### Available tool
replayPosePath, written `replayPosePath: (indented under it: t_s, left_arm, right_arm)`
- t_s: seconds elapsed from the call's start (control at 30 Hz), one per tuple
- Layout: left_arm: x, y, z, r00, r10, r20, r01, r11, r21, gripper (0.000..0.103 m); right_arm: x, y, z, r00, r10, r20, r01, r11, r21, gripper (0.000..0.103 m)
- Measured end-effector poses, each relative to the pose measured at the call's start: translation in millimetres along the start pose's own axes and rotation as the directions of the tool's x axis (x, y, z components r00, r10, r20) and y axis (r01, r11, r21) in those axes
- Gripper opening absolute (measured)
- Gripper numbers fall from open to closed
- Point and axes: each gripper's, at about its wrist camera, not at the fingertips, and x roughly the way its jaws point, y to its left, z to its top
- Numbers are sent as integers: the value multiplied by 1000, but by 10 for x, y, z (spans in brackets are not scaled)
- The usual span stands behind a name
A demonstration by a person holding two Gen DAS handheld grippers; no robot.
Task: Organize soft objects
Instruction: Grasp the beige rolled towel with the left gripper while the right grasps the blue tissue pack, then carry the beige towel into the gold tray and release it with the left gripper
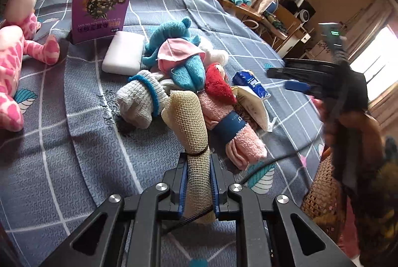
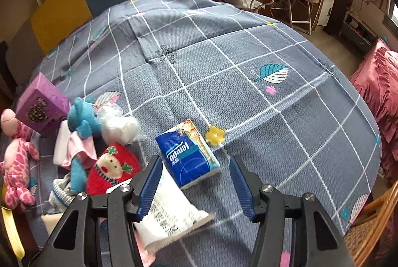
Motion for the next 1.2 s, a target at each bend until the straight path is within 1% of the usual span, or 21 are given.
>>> replayPosePath:
  t_s: [0.1, 0.17, 0.27, 0.3, 0.33, 0.4, 0.47, 0.6, 0.7, 0.73, 0.8, 0.83, 0.87, 0.9, 0.93, 1.0, 1.03, 1.1, 1.13, 1.17, 1.2]
  left_arm:
    - [-108, 44, -6, 1000, -14, 20, 14, 1000, -7, 16]
    - [-202, 87, -20, 999, -15, 38, 15, 1000, -9, 16]
    - [-363, 151, -26, 998, -15, 67, 16, 1000, -19, 16]
    - [-418, 166, -31, 997, -16, 80, 17, 1000, -18, 16]
    - [-510, 190, -35, 995, -14, 100, 16, 1000, -18, 16]
    - [-661, 258, -42, 992, -11, 128, 15, 999, -33, 16]
    - [-862, 377, -62, 985, 8, 171, 1, 999, -54, 16]
    - [-1352, 778, -165, 964, 90, 250, -54, 988, -148, 17]
    - [-1754, 1139, -287, 934, 205, 294, -144, 965, -217, 17]
    - [-1870, 1285, -325, 921, 250, 300, -178, 953, -247, 17]
    - [-2015, 1596, -376, 902, 324, 286, -232, 922, -310, 17]
    - [-2070, 1738, -398, 893, 349, 283, -248, 908, -337, 17]
    - [-2107, 1843, -416, 886, 370, 279, -266, 899, -349, 17]
    - [-2120, 1986, -405, 873, 410, 263, -304, 881, -363, 17]
    - [-2111, 2106, -386, 865, 437, 247, -330, 866, -375, 16]
    - [-2067, 2325, -344, 864, 449, 228, -341, 854, -393, 17]
    - [-2021, 2461, -307, 862, 460, 213, -347, 842, -413, 17]
    - [-1929, 2641, -225, 870, 455, 190, -341, 833, -437, 18]
    - [-1875, 2724, -183, 870, 458, 183, -342, 828, -445, 18]
    - [-1817, 2781, -138, 874, 454, 173, -344, 830, -438, 19]
    - [-1755, 2832, -87, 871, 465, 160, -361, 825, -435, 19]
  right_arm:
    - [288, 105, 160, 998, -47, -40, 44, 997, -63, 64]
    - [467, 182, 212, 995, -63, -71, 56, 993, -103, 65]
    - [707, 282, 217, 989, -81, -122, 62, 987, -150, 65]
    - [758, 303, 196, 989, -76, -130, 55, 986, -158, 63]
    - [795, 314, 169, 988, -82, -130, 60, 984, -166, 62]
    - [843, 344, 96, 986, -123, -115, 98, 974, -203, 60]
    - [839, 383, 73, 984, -142, -104, 114, 964, -239, 60]
    - [867, 327, 76, 985, -118, -123, 90, 973, -213, 61]
    - [888, 286, 94, 986, -106, -128, 79, 976, -202, 61]
    - [892, 291, 95, 986, -109, -126, 81, 975, -206, 61]
    - [897, 290, 98, 986, -111, -122, 84, 974, -210, 61]
    - [903, 294, 105, 986, -112, -120, 85, 974, -210, 61]
    - [897, 299, 100, 987, -113, -118, 86, 974, -211, 61]
    - [891, 305, 94, 987, -115, -114, 88, 973, -215, 61]
    - [883, 319, 81, 987, -119, -108, 93, 971, -222, 61]
    - [873, 344, 68, 987, -127, -97, 101, 966, -238, 61]
    - [865, 357, 59, 987, -130, -92, 104, 964, -244, 61]
    - [854, 377, 50, 987, -135, -83, 110, 961, -254, 61]
    - [838, 398, 32, 987, -138, -79, 113, 959, -260, 61]
    - [833, 408, 29, 987, -141, -74, 117, 957, -267, 61]
    - [838, 411, 40, 987, -144, -70, 120, 954, -274, 61]
